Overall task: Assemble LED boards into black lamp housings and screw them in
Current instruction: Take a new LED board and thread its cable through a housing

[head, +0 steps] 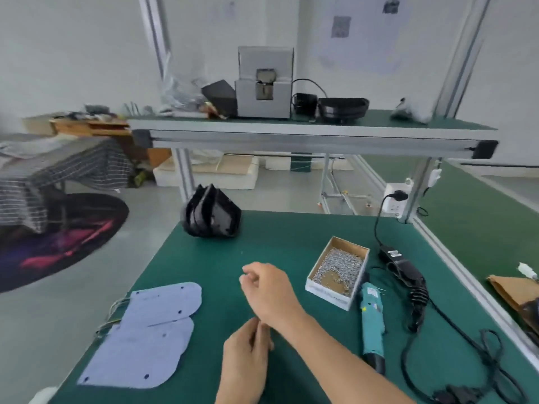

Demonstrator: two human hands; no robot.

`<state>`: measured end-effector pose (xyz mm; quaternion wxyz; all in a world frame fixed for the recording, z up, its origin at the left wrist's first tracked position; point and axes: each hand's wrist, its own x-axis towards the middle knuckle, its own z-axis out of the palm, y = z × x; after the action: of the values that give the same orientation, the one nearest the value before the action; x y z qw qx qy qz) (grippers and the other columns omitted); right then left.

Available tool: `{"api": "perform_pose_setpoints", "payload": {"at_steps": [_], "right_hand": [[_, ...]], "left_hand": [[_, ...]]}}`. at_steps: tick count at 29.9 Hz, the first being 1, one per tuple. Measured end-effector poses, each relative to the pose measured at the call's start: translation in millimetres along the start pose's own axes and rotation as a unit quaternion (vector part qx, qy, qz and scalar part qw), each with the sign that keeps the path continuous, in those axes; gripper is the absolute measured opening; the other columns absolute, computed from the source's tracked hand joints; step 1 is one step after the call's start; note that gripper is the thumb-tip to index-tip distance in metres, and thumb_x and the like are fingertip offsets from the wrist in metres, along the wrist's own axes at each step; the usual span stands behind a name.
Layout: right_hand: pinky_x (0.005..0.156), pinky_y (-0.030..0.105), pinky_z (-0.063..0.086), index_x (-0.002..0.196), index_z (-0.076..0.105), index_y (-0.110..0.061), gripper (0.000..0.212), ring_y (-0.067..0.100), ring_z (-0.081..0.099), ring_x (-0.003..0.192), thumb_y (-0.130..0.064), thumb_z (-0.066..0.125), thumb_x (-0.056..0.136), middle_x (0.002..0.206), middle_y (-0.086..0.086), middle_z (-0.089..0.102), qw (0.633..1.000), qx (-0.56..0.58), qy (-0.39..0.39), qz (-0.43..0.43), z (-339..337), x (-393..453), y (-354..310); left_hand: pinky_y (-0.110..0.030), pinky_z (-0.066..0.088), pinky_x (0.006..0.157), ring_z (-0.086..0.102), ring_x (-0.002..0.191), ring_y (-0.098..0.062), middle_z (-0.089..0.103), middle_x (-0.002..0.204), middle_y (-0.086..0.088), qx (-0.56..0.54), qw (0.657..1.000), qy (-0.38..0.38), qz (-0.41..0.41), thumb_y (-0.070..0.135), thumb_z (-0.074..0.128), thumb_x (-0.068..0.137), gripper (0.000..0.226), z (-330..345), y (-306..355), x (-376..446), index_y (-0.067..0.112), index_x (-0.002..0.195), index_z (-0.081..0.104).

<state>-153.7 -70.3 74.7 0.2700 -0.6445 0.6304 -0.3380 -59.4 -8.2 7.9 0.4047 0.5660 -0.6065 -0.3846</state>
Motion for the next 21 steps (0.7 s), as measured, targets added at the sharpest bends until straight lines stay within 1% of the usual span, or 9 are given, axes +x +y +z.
{"api": "perform_pose_setpoints", "payload": {"at_steps": [2,6,8,11,13,15,17,19,21], "right_hand": [[0.101,0.033,0.05,0.135,0.067,-0.018,0.036,0.019,0.064,0.117,-0.031,0.055,0.104,0.126,-0.001,0.069,0.999,-0.013,-0.022,0.024,13.8,27.2,5.3],[0.098,0.04,0.054,0.126,0.07,-0.009,0.032,0.027,0.067,0.114,-0.028,0.056,0.104,0.121,0.005,0.073,0.998,-0.019,-0.034,0.057,35.4,72.9,17.5],[0.097,0.037,0.055,0.131,0.068,-0.013,0.032,0.023,0.067,0.113,-0.026,0.055,0.104,0.124,0.001,0.072,0.998,-0.013,-0.018,0.057,41.8,92.6,18.5],[0.09,0.039,0.058,0.124,0.07,-0.018,0.027,0.02,0.066,0.102,-0.024,0.053,0.104,0.122,-0.002,0.069,0.999,-0.02,0.011,0.028,50.0,124.3,16.0],[0.088,0.041,0.057,0.125,0.07,-0.018,0.027,0.024,0.065,0.104,-0.024,0.054,0.104,0.126,0.0,0.064,0.998,-0.053,0.018,0.005,55.1,145.4,12.6],[0.088,0.039,0.054,0.136,0.066,-0.018,0.033,0.028,0.064,0.111,-0.025,0.056,0.105,0.136,0.002,0.059,0.995,-0.091,0.021,-0.017,59.7,165.1,9.5],[0.084,0.038,0.053,0.142,0.061,-0.017,0.038,0.03,0.065,0.111,-0.028,0.058,0.105,0.143,0.002,0.054,0.991,-0.125,0.018,-0.037,63.4,180.3,6.1],[0.079,0.037,0.05,0.142,0.058,-0.018,0.04,0.032,0.065,0.107,-0.03,0.059,0.104,0.142,0.002,0.054,0.987,-0.154,0.012,-0.05,68.4,191.9,4.3],[0.076,0.037,0.05,0.139,0.059,-0.018,0.038,0.032,0.065,0.105,-0.032,0.06,0.104,0.135,0.003,0.058,0.982,-0.183,0.0,-0.056,73.6,200.4,2.8]], "left_hand": [[-0.019,0.042,0.058,0.061,0.062,-0.018,0.07,0.067,-0.002,-0.011,1.0,0.017,0.012,0.025,0.052,0.106,0.045,-1.8,5.8,-1.2,0.008,0.065,0.06],[-0.026,0.044,0.06,0.054,0.058,-0.012,0.064,0.063,-0.008,-0.025,0.999,0.023,0.03,0.027,0.054,0.106,0.05,-5.8,3.3,-1.9,0.001,0.064,0.054],[-0.031,0.047,0.063,0.057,0.06,-0.02,0.064,0.062,-0.006,-0.007,0.999,0.035,0.039,0.026,0.056,0.105,0.048,-5.3,3.4,-0.2,0.004,0.062,0.055],[-0.027,0.047,0.062,0.058,0.058,-0.017,0.066,0.061,-0.002,0.016,0.997,0.058,0.046,0.026,0.059,0.103,0.046,-8.3,-1.7,6.3,0.008,0.06,0.057],[-0.024,0.044,0.059,0.055,0.055,-0.011,0.067,0.061,-0.001,0.023,0.996,0.067,0.048,0.028,0.059,0.101,0.046,-12.2,-4.7,10.6,0.008,0.06,0.057],[-0.025,0.046,0.059,0.057,0.055,-0.015,0.067,0.06,-0.002,0.027,0.996,0.072,0.044,0.035,0.057,0.097,0.046,-15.8,-7.7,15.4,0.011,0.059,0.057],[-0.029,0.048,0.06,0.06,0.057,-0.023,0.065,0.059,-0.003,0.031,0.995,0.087,0.038,0.041,0.054,0.094,0.045,-18.7,-11.1,20.3,0.012,0.058,0.056],[-0.031,0.05,0.06,0.063,0.057,-0.025,0.066,0.058,-0.003,0.046,0.994,0.09,0.029,0.041,0.055,0.092,0.044,-19.6,-14.8,22.9,0.015,0.057,0.053],[-0.026,0.05,0.057,0.063,0.055,-0.021,0.066,0.057,-0.003,0.045,0.996,0.075,0.024,0.042,0.056,0.09,0.044,-15.3,-19.3,21.0,0.015,0.057,0.051]]}}
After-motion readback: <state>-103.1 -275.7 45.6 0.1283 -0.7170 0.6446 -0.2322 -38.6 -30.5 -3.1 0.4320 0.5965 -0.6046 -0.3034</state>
